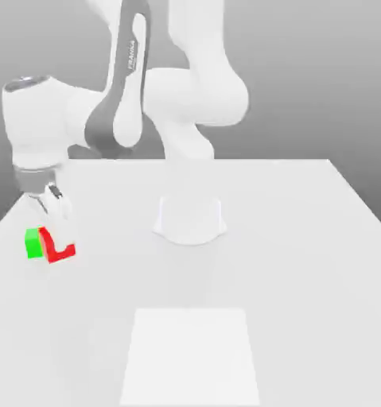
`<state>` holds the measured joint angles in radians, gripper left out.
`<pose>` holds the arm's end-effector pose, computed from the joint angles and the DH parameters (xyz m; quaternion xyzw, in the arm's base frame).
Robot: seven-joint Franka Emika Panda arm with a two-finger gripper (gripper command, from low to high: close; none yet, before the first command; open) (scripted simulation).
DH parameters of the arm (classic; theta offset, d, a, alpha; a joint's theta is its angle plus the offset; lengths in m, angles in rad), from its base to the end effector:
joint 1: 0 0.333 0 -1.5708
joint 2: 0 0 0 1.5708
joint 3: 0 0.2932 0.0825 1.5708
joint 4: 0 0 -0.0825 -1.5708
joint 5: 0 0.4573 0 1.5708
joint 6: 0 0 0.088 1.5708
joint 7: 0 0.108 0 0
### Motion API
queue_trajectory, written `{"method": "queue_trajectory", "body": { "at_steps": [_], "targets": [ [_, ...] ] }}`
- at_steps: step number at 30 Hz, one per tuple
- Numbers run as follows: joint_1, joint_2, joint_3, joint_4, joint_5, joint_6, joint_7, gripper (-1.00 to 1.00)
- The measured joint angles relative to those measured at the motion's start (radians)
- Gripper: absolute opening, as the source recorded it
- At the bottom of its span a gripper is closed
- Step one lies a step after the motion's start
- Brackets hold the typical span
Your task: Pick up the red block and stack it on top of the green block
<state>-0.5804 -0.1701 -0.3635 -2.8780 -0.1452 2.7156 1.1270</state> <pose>0.2408 -0.3011 0.1446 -0.5679 0.8231 -0.0004 0.0002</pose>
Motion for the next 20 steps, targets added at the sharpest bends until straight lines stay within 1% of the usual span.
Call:
{"method": "queue_trajectory", "body": {
  "at_steps": [10, 11, 13, 15, 16, 17, 20],
  "targets": [
    [-0.247, -0.023, -0.144, 0.029, -0.061, -0.044, 0.139, -1.00],
    [-0.250, -0.002, -0.155, 0.031, -0.048, -0.025, 0.134, -1.00],
    [-0.236, 0.064, -0.169, 0.033, 0.011, 0.036, 0.096, -1.00],
    [-0.212, 0.143, -0.162, 0.035, 0.114, 0.104, 0.026, -1.00],
    [-0.216, 0.184, -0.140, 0.037, 0.181, 0.138, -0.021, -1.00],
    [-0.232, 0.224, -0.108, 0.039, 0.254, 0.171, -0.073, 1.00],
    [-0.232, 0.224, -0.108, 0.039, 0.254, 0.171, -0.073, 1.00]
  ]
}}
